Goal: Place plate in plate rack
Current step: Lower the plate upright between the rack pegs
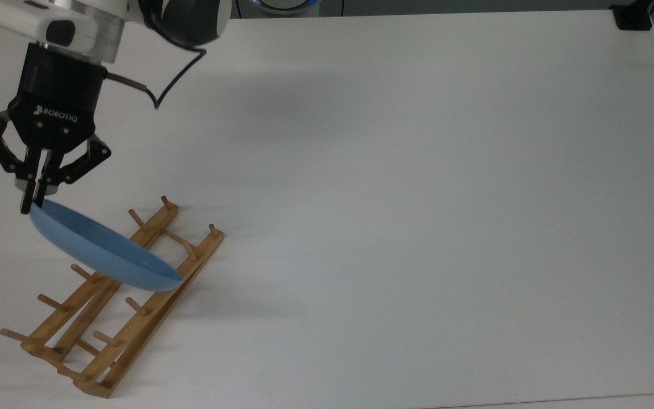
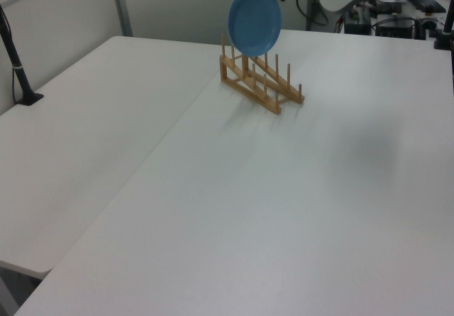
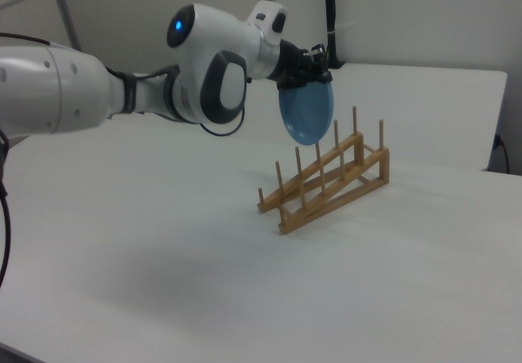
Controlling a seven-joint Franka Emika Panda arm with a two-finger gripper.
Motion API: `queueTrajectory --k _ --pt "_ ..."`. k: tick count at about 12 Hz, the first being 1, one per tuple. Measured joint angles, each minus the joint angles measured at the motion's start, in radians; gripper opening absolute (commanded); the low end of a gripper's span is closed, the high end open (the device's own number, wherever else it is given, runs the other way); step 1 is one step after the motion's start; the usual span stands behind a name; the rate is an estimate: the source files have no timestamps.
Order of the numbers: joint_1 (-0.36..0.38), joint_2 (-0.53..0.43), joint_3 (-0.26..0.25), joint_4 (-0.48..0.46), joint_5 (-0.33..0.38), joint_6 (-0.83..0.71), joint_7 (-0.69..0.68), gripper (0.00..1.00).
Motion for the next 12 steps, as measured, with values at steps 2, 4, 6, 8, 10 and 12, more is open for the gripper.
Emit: queueTrajectory --k 2,4,6,8,10,12 --pt "-0.014 0.028 0.0 0.0 0.0 0.074 0.016 0.0" --pt "-0.03 0.045 -0.002 0.0 0.0 0.115 0.02 0.0" --pt "-0.037 0.052 -0.003 -0.001 0.0 0.133 0.02 0.0" --pt "-0.04 0.061 -0.004 -0.017 0.0 0.173 0.02 0.0" --pt "-0.042 0.073 -0.004 -0.054 0.0 0.245 0.02 0.0" --pt "-0.043 0.081 -0.004 -0.093 0.0 0.302 0.021 0.0"
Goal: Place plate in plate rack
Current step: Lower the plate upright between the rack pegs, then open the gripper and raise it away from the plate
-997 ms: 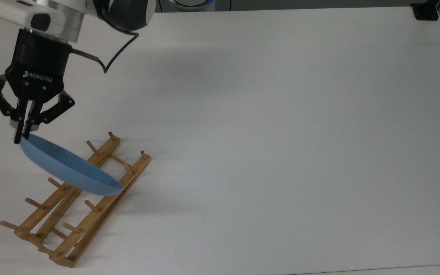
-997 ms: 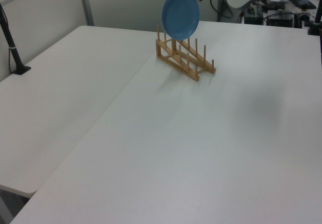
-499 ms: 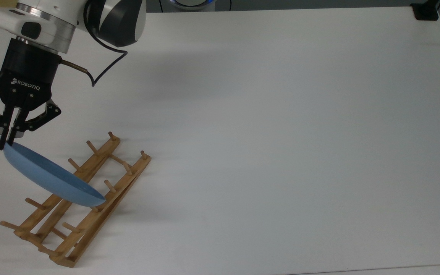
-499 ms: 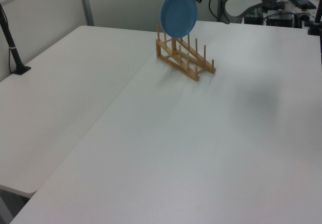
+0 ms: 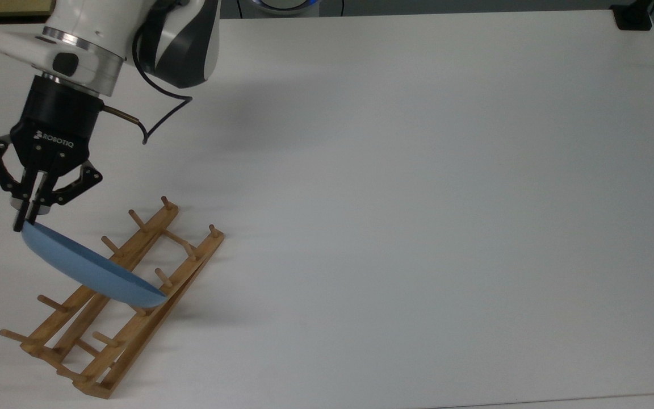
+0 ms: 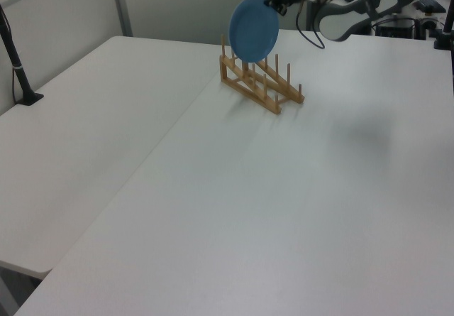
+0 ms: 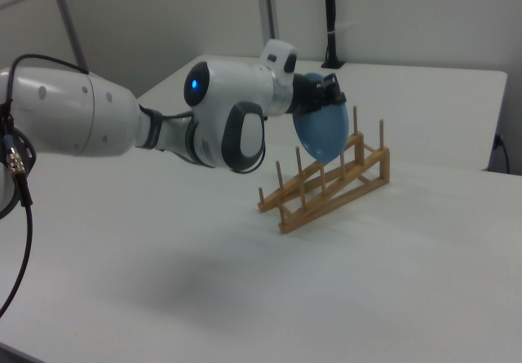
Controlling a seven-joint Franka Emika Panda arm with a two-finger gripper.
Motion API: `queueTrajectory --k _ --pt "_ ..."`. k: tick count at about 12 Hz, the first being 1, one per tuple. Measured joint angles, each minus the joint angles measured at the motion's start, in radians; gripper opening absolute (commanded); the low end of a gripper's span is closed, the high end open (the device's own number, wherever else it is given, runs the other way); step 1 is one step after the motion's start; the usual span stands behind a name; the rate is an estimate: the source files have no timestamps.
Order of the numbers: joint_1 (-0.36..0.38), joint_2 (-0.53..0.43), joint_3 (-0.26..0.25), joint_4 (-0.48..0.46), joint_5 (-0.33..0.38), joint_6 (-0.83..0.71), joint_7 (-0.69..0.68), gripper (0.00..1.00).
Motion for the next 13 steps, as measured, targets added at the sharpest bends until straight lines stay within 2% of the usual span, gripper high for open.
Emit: queueTrajectory --k 5,6,7,8,9,13 --pt "0.0 0.004 0.0 -0.067 0.0 0.016 0.0 0.0" --pt "0.0 0.004 0.0 -0.079 0.0 0.016 -0.001 0.13" --pt "0.0 0.005 0.0 -0.09 0.0 0.016 -0.002 0.38" --pt "0.0 0.006 0.0 -0.096 0.0 0.016 -0.002 0.77" --pt "0.0 0.006 0.0 -0.1 0.0 0.016 -0.002 1.0" --pt "0.0 0.005 0.0 -0.104 0.0 0.016 0.002 1.0"
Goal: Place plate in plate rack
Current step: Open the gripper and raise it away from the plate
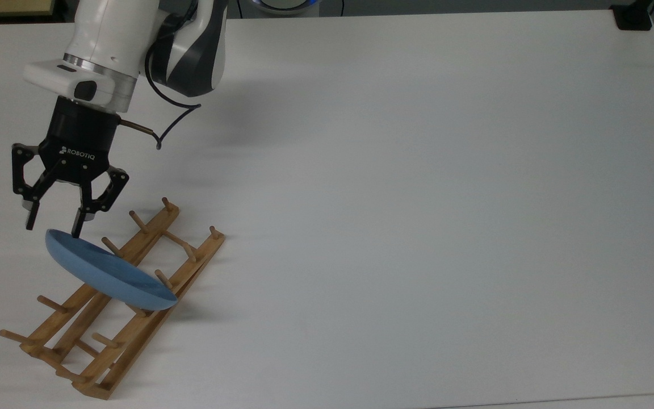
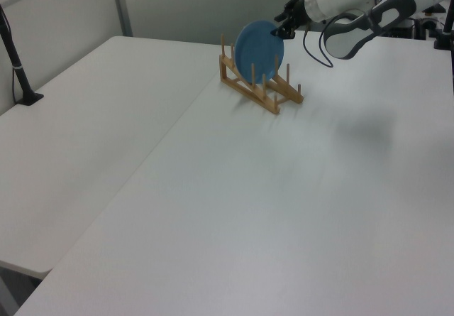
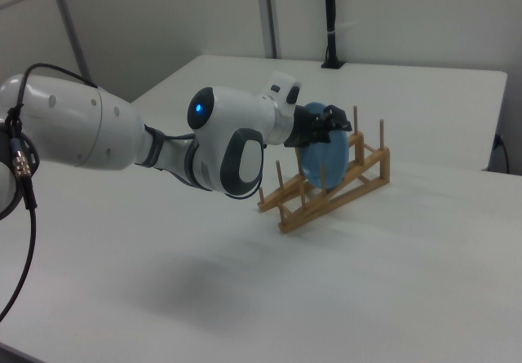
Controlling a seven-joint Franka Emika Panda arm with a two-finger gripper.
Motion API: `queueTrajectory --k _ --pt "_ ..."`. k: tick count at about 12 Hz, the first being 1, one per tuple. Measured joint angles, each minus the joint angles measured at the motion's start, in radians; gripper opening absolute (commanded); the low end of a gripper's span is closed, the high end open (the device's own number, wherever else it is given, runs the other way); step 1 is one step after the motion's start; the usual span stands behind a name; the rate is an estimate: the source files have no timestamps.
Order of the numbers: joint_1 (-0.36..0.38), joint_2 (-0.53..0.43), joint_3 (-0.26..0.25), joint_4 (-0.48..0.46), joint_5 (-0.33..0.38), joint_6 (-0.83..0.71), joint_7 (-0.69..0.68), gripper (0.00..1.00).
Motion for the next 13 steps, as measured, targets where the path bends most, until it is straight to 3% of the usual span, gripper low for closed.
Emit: queueTrajectory --k 2,4,6,8,13 --pt "0.001 -0.002 0.0 0.001 0.002 0.0 0.072 1.0" --pt "0.022 -0.013 0.005 0.003 0.004 -0.034 0.291 1.0" --pt "0.064 -0.058 0.053 0.02 0.004 -0.299 0.514 1.0" --pt "0.081 -0.124 0.134 0.058 0.011 -0.629 0.678 1.0" --pt "0.08 -0.231 0.286 0.073 0.035 -1.177 0.751 1.0"
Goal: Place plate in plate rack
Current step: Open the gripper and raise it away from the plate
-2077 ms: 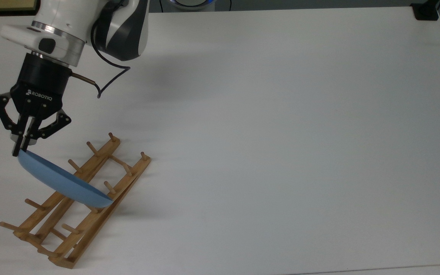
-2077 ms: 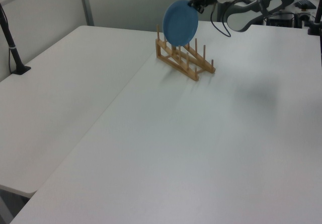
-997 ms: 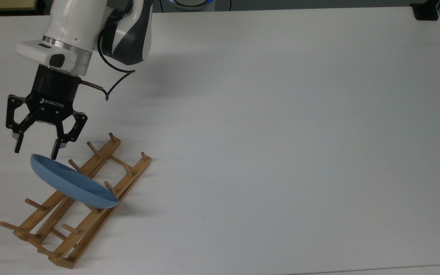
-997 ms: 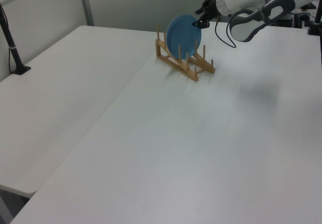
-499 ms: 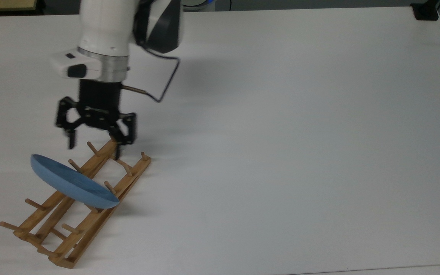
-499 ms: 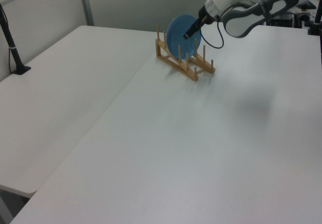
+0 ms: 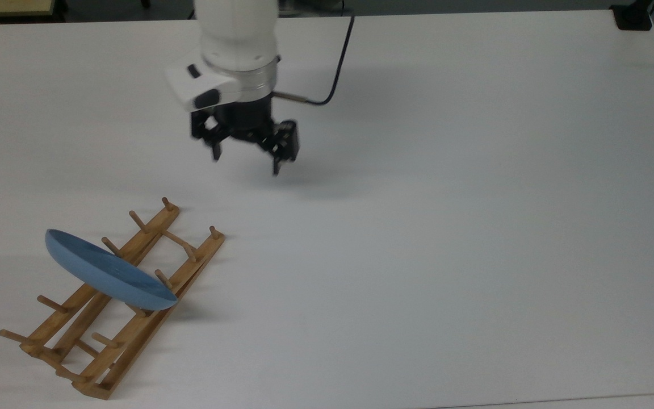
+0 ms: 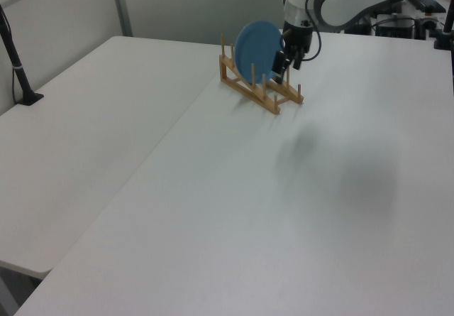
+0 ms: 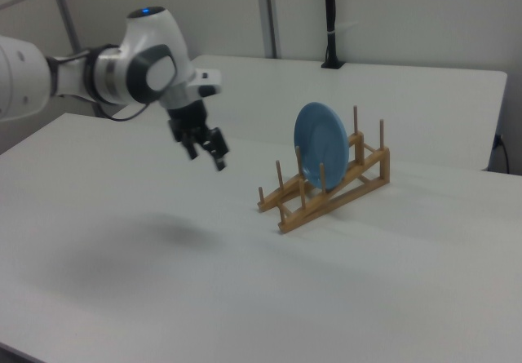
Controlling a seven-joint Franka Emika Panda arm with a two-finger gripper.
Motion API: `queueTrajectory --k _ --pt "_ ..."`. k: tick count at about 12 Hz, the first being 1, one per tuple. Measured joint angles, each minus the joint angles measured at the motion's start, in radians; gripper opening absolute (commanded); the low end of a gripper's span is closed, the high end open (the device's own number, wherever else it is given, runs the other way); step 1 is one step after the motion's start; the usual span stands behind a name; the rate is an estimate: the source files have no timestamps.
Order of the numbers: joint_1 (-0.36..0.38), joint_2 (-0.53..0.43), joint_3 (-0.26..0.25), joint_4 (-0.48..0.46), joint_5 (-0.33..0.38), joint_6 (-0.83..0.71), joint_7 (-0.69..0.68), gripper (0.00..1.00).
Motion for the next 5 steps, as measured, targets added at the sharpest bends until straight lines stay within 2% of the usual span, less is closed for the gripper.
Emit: queueTrajectory --k 2,5 --pt "-0.004 -0.043 0.032 0.0 0.001 -0.171 -0.001 1.0" --pt "-0.034 -0.118 0.047 -0.002 0.076 -0.348 -0.026 1.0"
